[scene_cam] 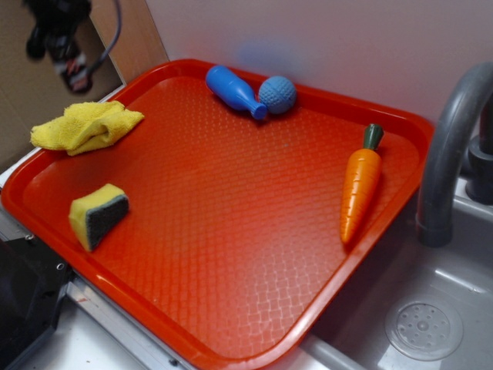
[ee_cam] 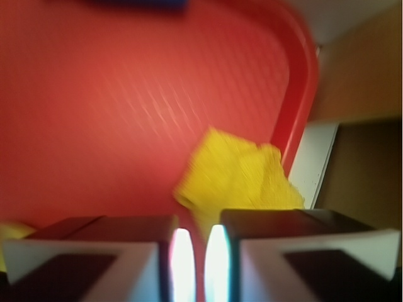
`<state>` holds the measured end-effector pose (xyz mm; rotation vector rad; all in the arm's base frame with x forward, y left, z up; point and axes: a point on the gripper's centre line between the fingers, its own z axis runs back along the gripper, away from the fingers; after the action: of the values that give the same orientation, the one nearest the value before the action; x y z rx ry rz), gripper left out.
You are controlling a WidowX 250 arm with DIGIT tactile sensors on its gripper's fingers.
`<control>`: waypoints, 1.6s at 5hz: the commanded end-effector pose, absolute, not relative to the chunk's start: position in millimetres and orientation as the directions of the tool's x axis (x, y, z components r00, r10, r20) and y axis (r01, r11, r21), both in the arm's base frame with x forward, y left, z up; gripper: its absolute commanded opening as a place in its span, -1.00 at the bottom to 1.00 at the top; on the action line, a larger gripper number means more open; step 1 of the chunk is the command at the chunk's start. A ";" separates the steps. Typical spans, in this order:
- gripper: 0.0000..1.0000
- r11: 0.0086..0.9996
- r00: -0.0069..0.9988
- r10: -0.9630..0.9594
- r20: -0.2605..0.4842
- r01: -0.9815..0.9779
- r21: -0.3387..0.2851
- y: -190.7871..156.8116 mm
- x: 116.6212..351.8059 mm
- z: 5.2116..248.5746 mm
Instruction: Grab the yellow cloth.
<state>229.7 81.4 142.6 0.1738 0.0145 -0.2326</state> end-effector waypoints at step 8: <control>1.00 0.599 0.619 -0.755 -0.216 0.786 0.155 151.4 234.7 63.7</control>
<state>218.4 139.8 43.6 0.2130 0.1591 -0.8942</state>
